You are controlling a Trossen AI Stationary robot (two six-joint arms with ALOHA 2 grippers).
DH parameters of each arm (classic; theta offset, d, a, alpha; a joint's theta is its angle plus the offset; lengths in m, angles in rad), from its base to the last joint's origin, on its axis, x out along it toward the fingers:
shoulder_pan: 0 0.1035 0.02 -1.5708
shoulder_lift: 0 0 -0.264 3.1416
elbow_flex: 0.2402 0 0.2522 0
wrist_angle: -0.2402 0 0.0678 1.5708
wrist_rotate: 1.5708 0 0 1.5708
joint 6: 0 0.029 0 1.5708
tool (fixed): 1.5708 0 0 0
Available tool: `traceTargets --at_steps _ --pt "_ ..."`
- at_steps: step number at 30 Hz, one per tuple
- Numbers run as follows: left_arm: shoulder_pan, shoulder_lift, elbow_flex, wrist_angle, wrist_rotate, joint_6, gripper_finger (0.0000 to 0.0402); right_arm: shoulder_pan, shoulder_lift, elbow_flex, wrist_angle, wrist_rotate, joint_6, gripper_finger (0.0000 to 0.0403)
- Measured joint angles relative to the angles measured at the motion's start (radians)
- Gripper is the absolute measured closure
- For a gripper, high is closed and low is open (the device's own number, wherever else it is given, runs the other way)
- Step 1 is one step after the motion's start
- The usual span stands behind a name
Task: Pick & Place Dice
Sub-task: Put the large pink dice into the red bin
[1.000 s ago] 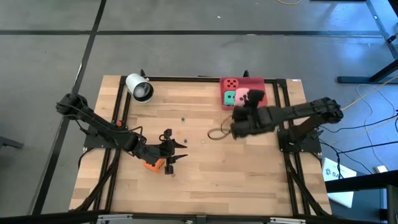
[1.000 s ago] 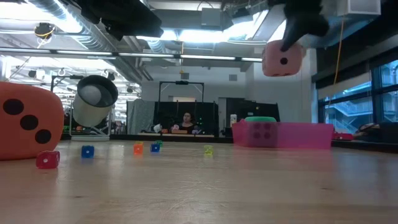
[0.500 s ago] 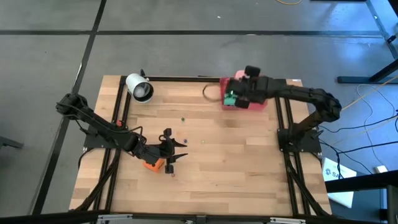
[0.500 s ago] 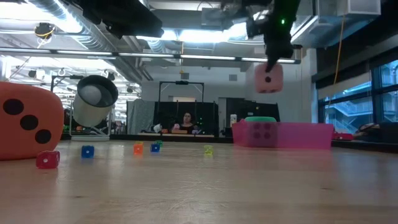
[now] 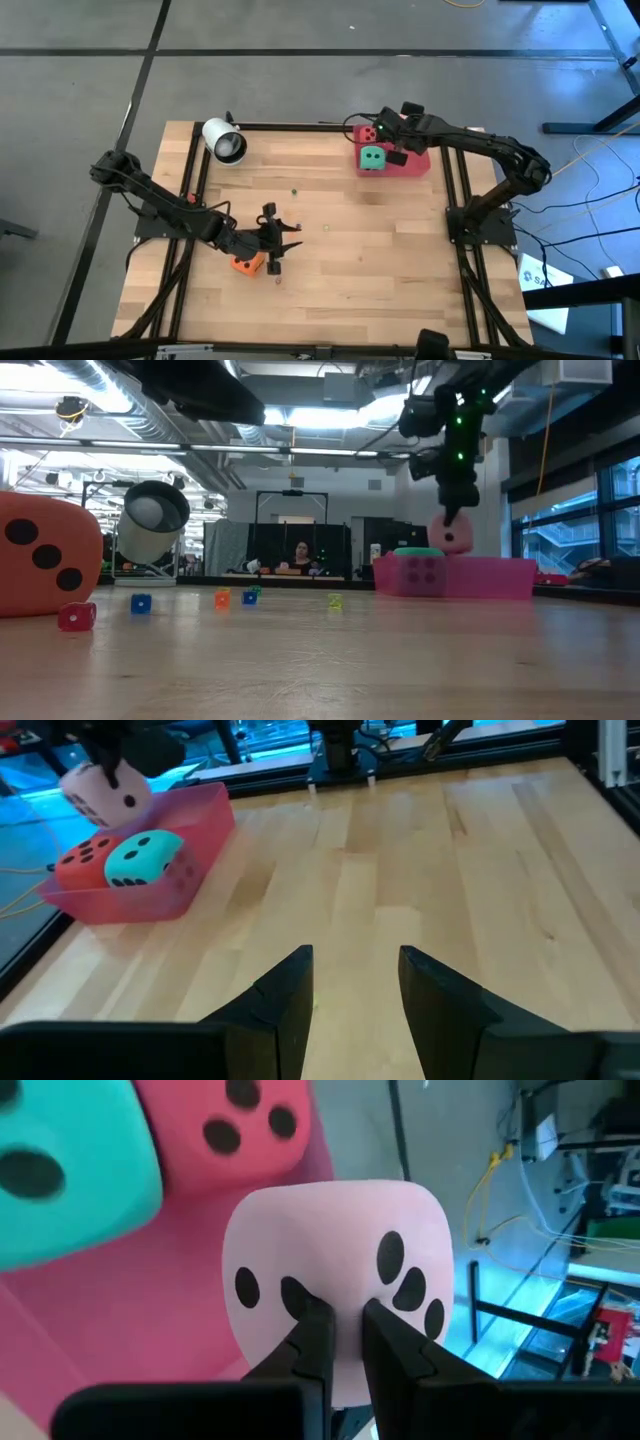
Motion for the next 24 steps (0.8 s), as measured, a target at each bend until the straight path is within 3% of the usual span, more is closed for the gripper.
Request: traceTargets --at_steps 11,24 --pt "0.058 0.000 0.000 -0.026 0.015 0.005 0.0258 -0.058 -0.021 -0.103 0.102 -0.114 -0.070 0.0366" --pt "0.088 0.000 0.000 -0.026 0.064 0.015 0.0258 -0.066 -0.027 -0.173 0.210 -0.124 -0.183 0.0366"
